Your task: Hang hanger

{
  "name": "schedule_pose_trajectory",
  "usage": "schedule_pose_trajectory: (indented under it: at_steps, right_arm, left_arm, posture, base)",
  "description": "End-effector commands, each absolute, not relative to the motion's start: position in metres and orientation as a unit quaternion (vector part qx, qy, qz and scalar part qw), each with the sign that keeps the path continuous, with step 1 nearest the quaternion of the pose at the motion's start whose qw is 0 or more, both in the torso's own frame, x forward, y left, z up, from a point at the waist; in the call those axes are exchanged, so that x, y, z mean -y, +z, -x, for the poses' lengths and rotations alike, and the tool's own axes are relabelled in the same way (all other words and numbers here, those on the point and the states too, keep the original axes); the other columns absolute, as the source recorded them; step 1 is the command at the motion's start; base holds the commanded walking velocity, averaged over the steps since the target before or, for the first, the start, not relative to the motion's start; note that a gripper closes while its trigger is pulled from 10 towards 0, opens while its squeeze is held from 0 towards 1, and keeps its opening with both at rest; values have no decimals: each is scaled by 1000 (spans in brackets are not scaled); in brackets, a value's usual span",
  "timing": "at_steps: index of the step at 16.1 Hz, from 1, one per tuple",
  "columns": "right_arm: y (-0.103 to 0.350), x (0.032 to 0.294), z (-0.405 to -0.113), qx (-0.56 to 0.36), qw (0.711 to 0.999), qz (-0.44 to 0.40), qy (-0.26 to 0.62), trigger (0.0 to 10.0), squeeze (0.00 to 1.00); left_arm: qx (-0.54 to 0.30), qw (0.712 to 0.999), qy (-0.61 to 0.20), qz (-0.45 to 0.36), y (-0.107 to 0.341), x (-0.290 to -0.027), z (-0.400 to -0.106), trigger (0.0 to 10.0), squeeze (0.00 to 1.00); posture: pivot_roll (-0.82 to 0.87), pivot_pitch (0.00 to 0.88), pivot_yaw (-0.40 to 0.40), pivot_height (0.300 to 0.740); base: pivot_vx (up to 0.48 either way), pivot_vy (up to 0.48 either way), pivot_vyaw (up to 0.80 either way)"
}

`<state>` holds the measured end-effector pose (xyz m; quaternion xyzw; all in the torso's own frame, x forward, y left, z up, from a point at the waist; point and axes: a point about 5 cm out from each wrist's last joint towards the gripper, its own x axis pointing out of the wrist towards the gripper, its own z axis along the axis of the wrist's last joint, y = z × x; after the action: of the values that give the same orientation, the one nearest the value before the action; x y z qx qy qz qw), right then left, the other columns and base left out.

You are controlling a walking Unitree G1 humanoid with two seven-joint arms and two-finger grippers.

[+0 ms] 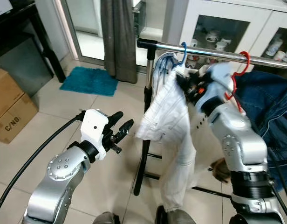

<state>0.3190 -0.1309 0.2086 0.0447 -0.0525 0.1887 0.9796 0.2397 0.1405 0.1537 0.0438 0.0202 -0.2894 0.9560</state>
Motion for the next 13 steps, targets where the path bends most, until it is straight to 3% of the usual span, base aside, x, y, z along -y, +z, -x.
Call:
schedule_pose_trajectory:
  at_steps: [1,3,7,8,10,12,13]
  right_arm:
    - [211,135,-316,63,981,-43,179,10000,1000]
    - [215,140,-305,102,977,-25,183,10000,1000]
    - [198,135,-296,73,984,-53,155,10000,1000]
    - [196,132,-294,70,983,-52,161,10000,827]
    - [194,130,-296,64,984,-47,159,10000,820]
    - [190,135,-302,43,989,-37,140,10000,882]
    - [188,136,-306,22,989,-26,145,10000,1000]
  left_arm:
    - [-24,958,-281,-47,151,-142,-240,10000,0]
    - [-3,974,-221,-38,155,-147,-248,10000,0]
    - [4,981,-189,-41,154,-149,-252,10000,0]
    - [4,980,-192,-44,154,-147,-252,10000,0]
    - [6,979,-195,-52,154,-146,-252,10000,0]
    - [4,976,-210,-49,154,-143,-251,10000,0]
    - [0,970,-235,-63,153,-141,-249,10000,0]
  posture:
    - [-74,100,6,740]
    - [-76,98,7,740]
    - [-81,96,3,740]
    - [-78,93,1,740]
    - [-78,93,1,740]
    - [-71,77,-6,740]
    - [-70,74,-5,740]
  base:
    - [0,0,0]
    - [0,0,0]
    - [0,-436,0]
    - [0,-480,0]
    - [0,-480,0]
    - [0,0,0]
    - [0,0,0]
